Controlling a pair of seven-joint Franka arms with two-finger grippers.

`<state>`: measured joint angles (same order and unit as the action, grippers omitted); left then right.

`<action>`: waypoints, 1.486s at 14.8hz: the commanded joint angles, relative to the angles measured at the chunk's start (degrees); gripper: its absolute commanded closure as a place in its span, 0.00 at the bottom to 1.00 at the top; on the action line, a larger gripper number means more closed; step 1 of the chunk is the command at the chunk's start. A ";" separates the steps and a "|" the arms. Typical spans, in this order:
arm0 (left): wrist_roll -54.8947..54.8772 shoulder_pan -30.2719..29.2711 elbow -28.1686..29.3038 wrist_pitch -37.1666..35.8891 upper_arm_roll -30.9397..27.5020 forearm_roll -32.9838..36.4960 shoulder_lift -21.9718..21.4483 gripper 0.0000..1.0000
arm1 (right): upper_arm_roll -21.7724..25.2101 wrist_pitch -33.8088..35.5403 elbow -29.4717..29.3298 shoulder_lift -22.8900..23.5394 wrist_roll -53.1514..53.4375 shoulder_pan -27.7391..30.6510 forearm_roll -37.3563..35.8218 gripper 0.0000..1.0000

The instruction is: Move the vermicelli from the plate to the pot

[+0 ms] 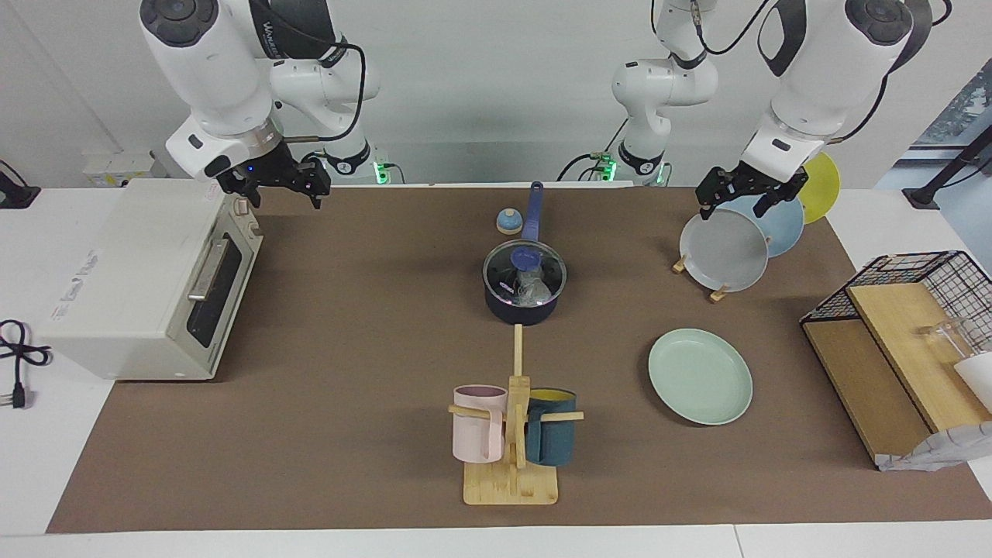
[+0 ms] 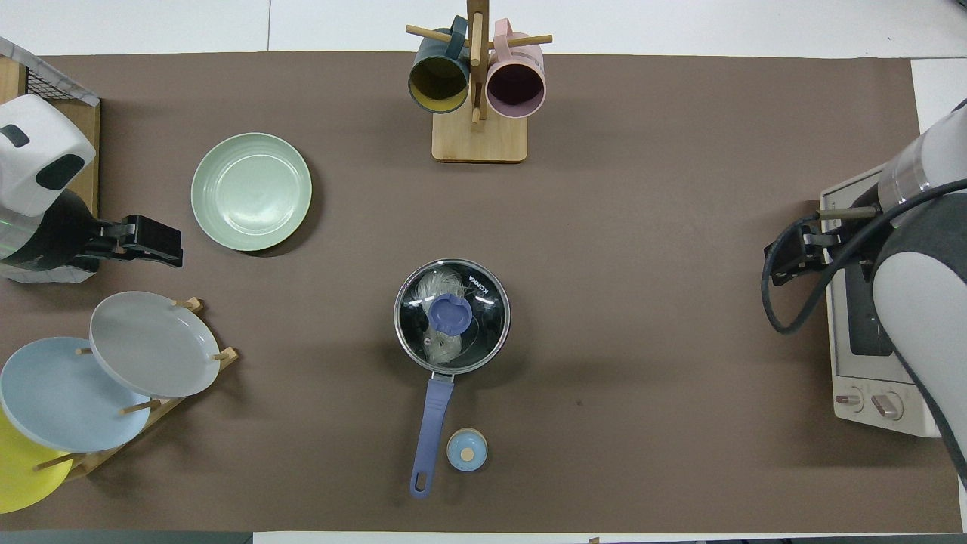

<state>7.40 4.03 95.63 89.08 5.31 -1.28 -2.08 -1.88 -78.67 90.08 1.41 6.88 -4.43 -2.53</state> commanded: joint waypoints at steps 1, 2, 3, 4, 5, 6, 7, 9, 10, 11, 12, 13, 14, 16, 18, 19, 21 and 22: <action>-0.20 -0.16 0.97 0.48 -0.04 -0.83 -1.17 0.00 | 2.22 -3.06 4.32 -3.00 -4.57 1.62 1.39 0.00; -0.11 -0.25 0.88 0.40 -0.12 -0.83 -1.08 0.00 | 2.49 -5.41 4.32 -2.74 -5.03 1.53 1.48 0.00; -0.19 -0.34 0.88 0.05 -0.12 -0.83 -1.17 0.00 | 3.10 -6.57 4.14 -2.56 -5.38 1.53 1.39 0.00; -0.28 -0.51 0.96 0.13 -0.12 -0.83 -1.17 0.00 | 3.89 -6.23 3.88 -2.47 -5.56 1.53 1.39 0.00; -0.19 -0.69 0.96 0.13 -0.21 -0.83 -1.17 0.00 | 4.25 -5.53 3.88 -2.47 -6.00 1.53 1.39 0.00; -0.19 -0.69 0.96 0.13 -0.30 -0.83 -1.17 0.00 | 4.95 -5.00 4.14 -2.56 -7.22 1.53 1.39 0.00; -0.19 -0.69 0.96 0.13 -0.39 -0.83 -1.17 0.00 | 5.82 -5.78 4.14 -2.47 -8.80 1.53 1.30 0.00; -0.19 -0.69 0.96 0.13 -0.39 -0.83 -1.17 0.00 | 5.66 -6.49 3.26 -1.68 -9.16 1.53 0.60 0.00; -0.19 -0.69 0.96 0.13 -0.39 -0.83 -1.17 0.00 | 5.57 -6.14 3.17 -1.68 -9.16 1.44 0.51 0.00; -0.28 -0.69 0.96 0.13 -0.39 -0.83 -1.17 0.00 | 5.74 -6.05 3.17 -1.68 -9.25 1.53 0.60 0.00; -0.19 -0.69 0.96 0.13 -0.39 -0.83 -1.17 0.00 | 5.83 -6.05 3.09 -1.68 -9.25 1.62 0.60 0.00; -0.19 -0.69 0.96 0.13 -0.39 -0.83 -1.17 0.00 | 6.01 -6.05 2.91 -1.59 -9.17 1.62 0.68 0.00; -0.28 -0.69 0.96 0.13 -0.39 -0.83 -1.17 0.00 | 6.09 -6.14 2.91 -1.68 -8.99 1.62 0.77 0.00; -0.19 -0.69 0.96 0.13 -0.39 -0.83 -1.17 0.00 | 6.97 -6.14 3.00 -1.68 -8.99 1.62 1.30 0.00; -0.19 -0.69 0.96 0.13 -0.39 -0.83 -1.17 0.00 | 7.24 -5.61 2.82 -1.68 -8.99 1.62 1.39 0.00; -0.19 -0.69 0.88 0.13 -0.39 -0.83 -1.17 0.00 | 7.41 -5.53 1.86 -1.59 -9.08 1.70 1.48 0.00; -0.19 -0.69 0.96 0.13 -0.39 -0.83 -1.17 0.00 | 7.59 -5.09 1.33 -1.59 -8.99 1.62 0.86 0.00; -0.19 -0.69 0.96 0.13 -0.39 -0.83 -1.17 0.00 | 7.76 -5.35 1.41 -1.59 -8.99 1.62 1.03 0.00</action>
<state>7.40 3.96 95.63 89.09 4.81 -1.29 -2.09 5.68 -84.07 91.84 0.05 -0.93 -3.33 -2.53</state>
